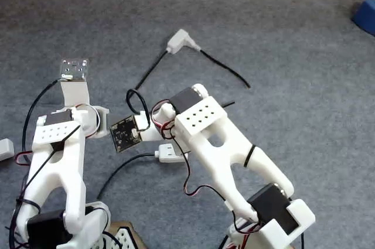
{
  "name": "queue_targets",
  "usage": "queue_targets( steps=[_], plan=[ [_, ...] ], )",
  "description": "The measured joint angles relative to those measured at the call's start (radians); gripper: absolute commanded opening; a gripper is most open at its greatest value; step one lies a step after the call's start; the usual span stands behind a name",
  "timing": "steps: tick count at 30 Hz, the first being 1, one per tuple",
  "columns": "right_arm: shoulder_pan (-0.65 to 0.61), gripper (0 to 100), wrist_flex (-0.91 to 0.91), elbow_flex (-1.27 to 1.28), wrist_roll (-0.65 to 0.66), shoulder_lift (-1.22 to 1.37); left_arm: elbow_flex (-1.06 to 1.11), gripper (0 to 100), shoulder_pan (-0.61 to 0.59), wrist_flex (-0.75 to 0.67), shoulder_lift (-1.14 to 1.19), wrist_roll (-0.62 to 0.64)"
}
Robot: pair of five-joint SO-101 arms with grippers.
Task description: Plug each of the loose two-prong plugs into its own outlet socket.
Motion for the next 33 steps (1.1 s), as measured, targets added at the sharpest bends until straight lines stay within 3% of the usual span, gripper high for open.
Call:
queue_targets(
  steps=[8, 20, 33],
  plan=[
    [0.002, 0.9, -0.015, 0.031, 0.032, -0.003, 0.000, 47, 0.000, 0.002, 0.000, 0.000],
    [-0.012, 0.9, -0.218, 0.242, -0.008, -0.023, 0.000, 47, 0.000, 0.002, 0.000, 0.000],
    [0.018, 0.9, -0.229, 0.259, -0.012, -0.023, 0.000, 47, 0.000, 0.002, 0.000, 0.000]
  ],
)
